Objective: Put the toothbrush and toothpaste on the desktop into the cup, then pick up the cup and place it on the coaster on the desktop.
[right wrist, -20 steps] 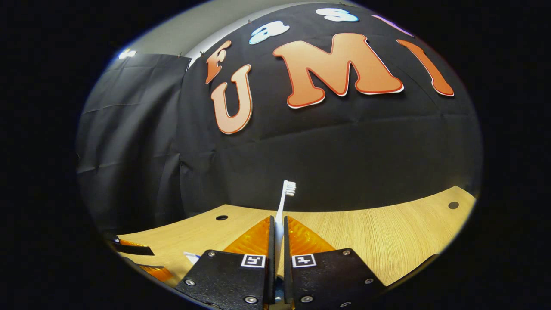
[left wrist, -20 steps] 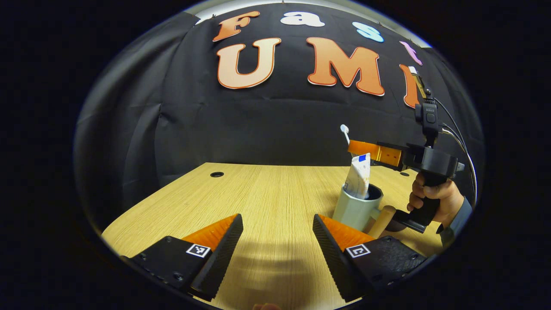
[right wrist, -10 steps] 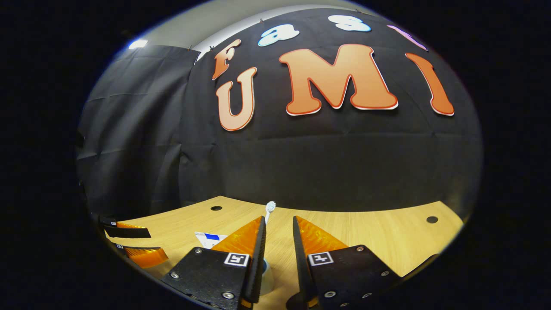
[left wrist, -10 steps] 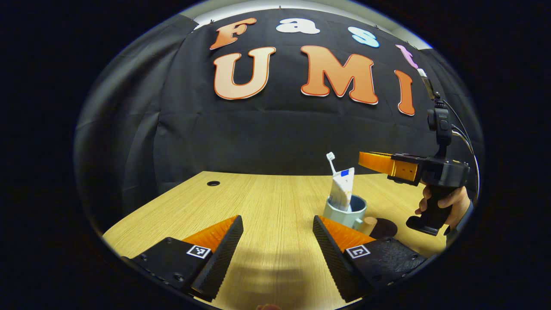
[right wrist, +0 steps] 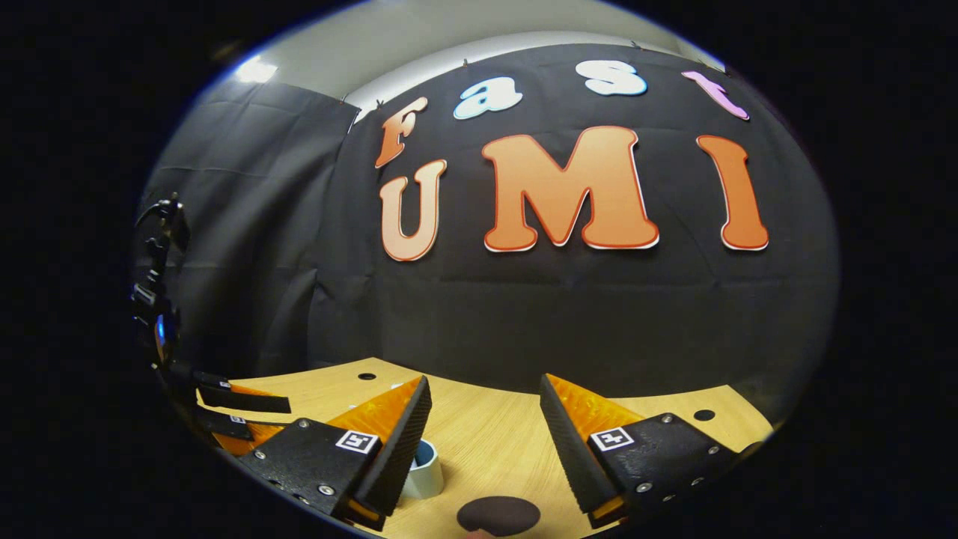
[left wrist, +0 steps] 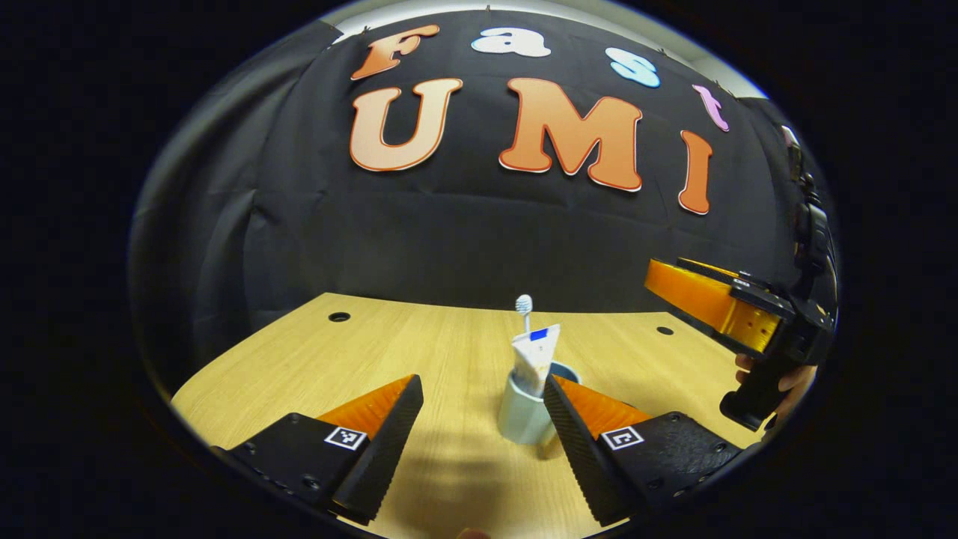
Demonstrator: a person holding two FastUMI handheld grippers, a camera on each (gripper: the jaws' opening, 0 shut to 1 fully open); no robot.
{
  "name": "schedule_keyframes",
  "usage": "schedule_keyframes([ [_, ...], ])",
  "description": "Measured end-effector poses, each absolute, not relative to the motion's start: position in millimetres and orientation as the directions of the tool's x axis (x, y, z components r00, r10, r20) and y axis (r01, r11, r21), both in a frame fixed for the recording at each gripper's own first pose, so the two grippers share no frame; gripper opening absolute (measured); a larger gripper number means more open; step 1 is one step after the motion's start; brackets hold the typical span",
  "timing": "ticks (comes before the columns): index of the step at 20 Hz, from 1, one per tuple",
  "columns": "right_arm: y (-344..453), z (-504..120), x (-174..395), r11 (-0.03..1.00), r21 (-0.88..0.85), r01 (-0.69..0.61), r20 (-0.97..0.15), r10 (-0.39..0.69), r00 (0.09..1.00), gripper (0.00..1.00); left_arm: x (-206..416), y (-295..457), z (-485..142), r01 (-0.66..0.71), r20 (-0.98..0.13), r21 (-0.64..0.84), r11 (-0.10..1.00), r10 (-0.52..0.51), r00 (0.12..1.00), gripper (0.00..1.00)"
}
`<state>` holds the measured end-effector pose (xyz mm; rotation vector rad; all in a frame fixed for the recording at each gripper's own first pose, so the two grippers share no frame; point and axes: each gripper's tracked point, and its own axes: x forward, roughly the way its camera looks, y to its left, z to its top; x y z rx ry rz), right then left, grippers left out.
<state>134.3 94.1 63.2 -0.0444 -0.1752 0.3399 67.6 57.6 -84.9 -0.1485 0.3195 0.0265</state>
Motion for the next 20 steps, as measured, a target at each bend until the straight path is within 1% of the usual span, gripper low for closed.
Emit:
schedule_keyframes([
  [3, 72, 74, 117, 0.948, -0.076, -0.309, 0.188, 0.318, 0.929, 0.95, 78, 39, -87, -0.036, -0.387, -0.11, 0.993, -0.009, 0.922, 0.98],
  [4, 64, 75, 112, 0.95, -0.08, -0.302, 0.192, 0.312, 0.93, 1.0, 83, 32, -89, -0.028, -0.412, -0.104, 0.994, -0.017, 0.911, 0.97],
  [5, 55, 75, 106, 0.952, -0.085, -0.294, 0.192, 0.305, 0.933, 0.96, 88, 24, -91, -0.015, -0.436, -0.11, 0.994, -0.035, 0.899, 0.98],
  [7, 37, 71, 97, 0.958, -0.087, -0.274, 0.177, 0.285, 0.942, 0.96, 99, 8, -97, 0.016, -0.479, -0.14, 0.99, -0.082, 0.874, 0.98],
  [11, 3, 68, 72, 0.965, -0.08, -0.248, 0.185, 0.259, 0.948, 0.96, 113, -4, -121, 0.014, -0.595, -0.167, 0.986, -0.112, 0.796, 0.98],
  [14, -21, 66, 58, 0.972, -0.079, -0.223, 0.191, 0.234, 0.953, 0.96, 116, -13, -136, 0.003, -0.67, -0.159, 0.987, -0.11, 0.735, 0.98],
  [15, -27, 66, 54, 0.973, -0.078, -0.217, 0.193, 0.229, 0.954, 1.0, 116, -17, -141, 0.002, -0.692, -0.156, 0.988, -0.111, 0.713, 0.98],
  [17, -36, 65, 46, 0.975, -0.074, -0.211, 0.2, 0.222, 0.954, 1.0, 115, -14, -148, -0.024, -0.736, -0.129, 0.991, -0.079, 0.673, 0.98],
  [18, -40, 64, 42, 0.975, -0.073, -0.212, 0.201, 0.223, 0.954, 0.96, 115, -13, -153, -0.045, -0.751, -0.122, 0.991, -0.063, 0.657, 0.98],
  [20, -47, 60, 36, 0.975, -0.075, -0.208, 0.199, 0.219, 0.955, 0.96, 113, -17, -163, -0.082, -0.792, -0.138, 0.987, -0.06, 0.608, 0.98],
])
